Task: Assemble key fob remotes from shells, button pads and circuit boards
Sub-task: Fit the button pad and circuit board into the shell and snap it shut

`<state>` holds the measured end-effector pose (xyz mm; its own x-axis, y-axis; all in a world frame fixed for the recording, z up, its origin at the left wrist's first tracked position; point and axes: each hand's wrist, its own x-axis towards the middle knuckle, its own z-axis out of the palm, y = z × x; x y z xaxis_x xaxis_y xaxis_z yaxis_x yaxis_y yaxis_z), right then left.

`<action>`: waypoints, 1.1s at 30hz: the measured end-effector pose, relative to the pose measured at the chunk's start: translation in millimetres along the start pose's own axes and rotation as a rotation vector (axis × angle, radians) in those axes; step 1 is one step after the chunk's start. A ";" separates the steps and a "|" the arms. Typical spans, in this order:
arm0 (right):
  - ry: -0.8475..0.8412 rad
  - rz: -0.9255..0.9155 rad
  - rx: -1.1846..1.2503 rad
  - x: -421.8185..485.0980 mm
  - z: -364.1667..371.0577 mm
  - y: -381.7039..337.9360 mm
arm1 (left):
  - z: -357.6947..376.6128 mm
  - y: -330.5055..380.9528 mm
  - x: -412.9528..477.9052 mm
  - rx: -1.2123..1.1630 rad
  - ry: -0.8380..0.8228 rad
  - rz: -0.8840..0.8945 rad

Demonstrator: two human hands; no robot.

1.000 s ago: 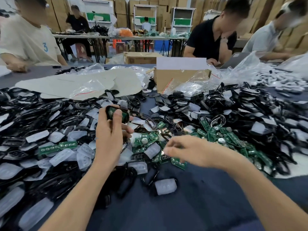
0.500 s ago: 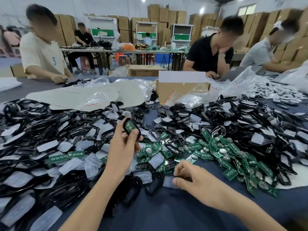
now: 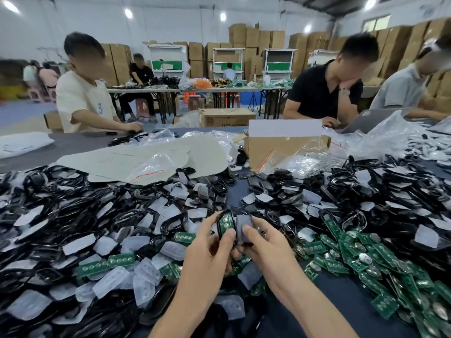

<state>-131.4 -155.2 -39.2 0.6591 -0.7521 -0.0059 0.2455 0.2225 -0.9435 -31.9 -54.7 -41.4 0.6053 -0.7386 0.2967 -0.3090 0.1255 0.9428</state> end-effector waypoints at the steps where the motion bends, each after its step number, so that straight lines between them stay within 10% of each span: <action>1: 0.040 -0.007 -0.029 2.6 -0.8 2.7 | -0.7 -1.8 1.5 0.014 0.001 -0.004; 33: 0.152 -0.104 -0.089 6.6 -10.9 4.0 | -3.8 0.4 7.8 -0.227 -0.007 -0.078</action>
<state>-133.8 -166.0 -46.6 0.5165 -0.8549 0.0493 0.2381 0.0881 -0.9672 -24.4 -57.9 -38.1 0.6155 -0.7565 0.2209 -0.0880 0.2126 0.9732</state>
